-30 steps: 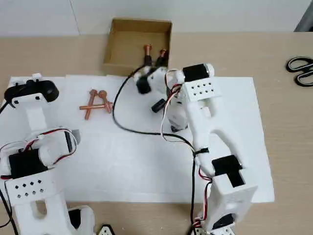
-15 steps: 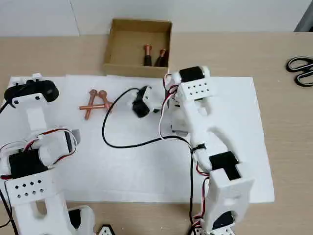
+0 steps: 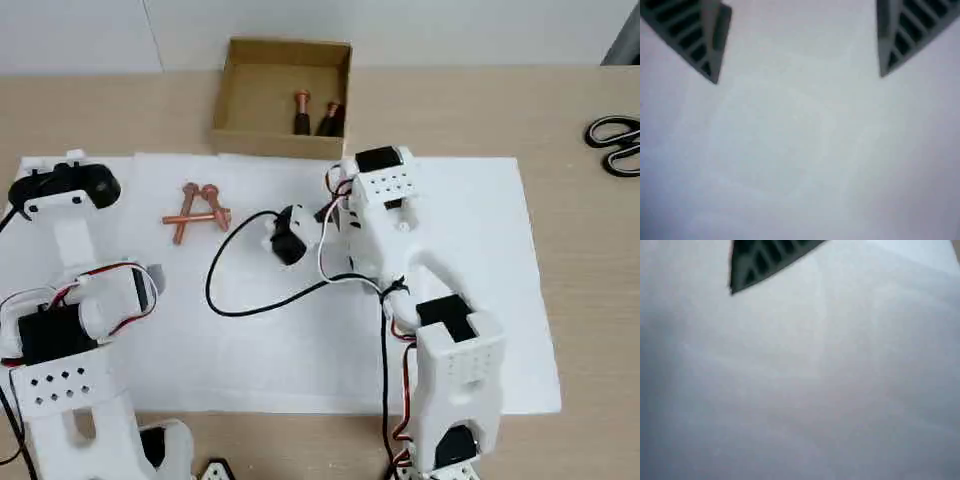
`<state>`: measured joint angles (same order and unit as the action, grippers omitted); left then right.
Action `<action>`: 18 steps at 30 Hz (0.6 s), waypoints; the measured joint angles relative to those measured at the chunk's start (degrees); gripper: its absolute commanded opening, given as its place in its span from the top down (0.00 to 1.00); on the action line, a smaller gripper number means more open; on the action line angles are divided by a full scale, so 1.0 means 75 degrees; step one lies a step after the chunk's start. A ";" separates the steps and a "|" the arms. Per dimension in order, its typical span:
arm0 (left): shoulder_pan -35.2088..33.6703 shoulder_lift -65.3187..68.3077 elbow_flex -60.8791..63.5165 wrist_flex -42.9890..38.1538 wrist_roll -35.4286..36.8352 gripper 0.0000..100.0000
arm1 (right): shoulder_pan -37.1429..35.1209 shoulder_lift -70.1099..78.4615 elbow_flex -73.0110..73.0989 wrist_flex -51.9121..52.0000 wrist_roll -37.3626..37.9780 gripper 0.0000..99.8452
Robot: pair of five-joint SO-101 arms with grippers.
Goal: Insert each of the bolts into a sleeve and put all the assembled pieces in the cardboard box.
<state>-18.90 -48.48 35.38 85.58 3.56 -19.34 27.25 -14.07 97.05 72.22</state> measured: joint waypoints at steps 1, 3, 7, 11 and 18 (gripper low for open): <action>0.0000 0.0000 0.0000 0.0000 0.0000 0.80 | 0.0000 -0.0070 0.0000 0.0035 0.0000 0.85; 0.0000 0.0000 0.0000 0.0000 0.0000 0.80 | 0.0012 -0.0340 0.0000 0.0059 0.0000 0.85; 0.0000 0.0000 0.0000 0.0000 0.0000 0.80 | -0.0234 -0.0985 0.0000 0.0059 0.0223 0.85; 0.0000 0.0000 0.0000 0.0000 0.0000 0.80 | -0.0375 -0.1043 0.0000 0.0059 0.0492 0.85; 0.0000 0.0000 0.0000 0.0000 0.0000 0.80 | -0.0352 -0.1020 0.0000 -0.0539 0.1043 0.85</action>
<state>-18.90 -48.48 35.38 85.58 3.56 -21.98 19.60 -14.07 93.01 80.04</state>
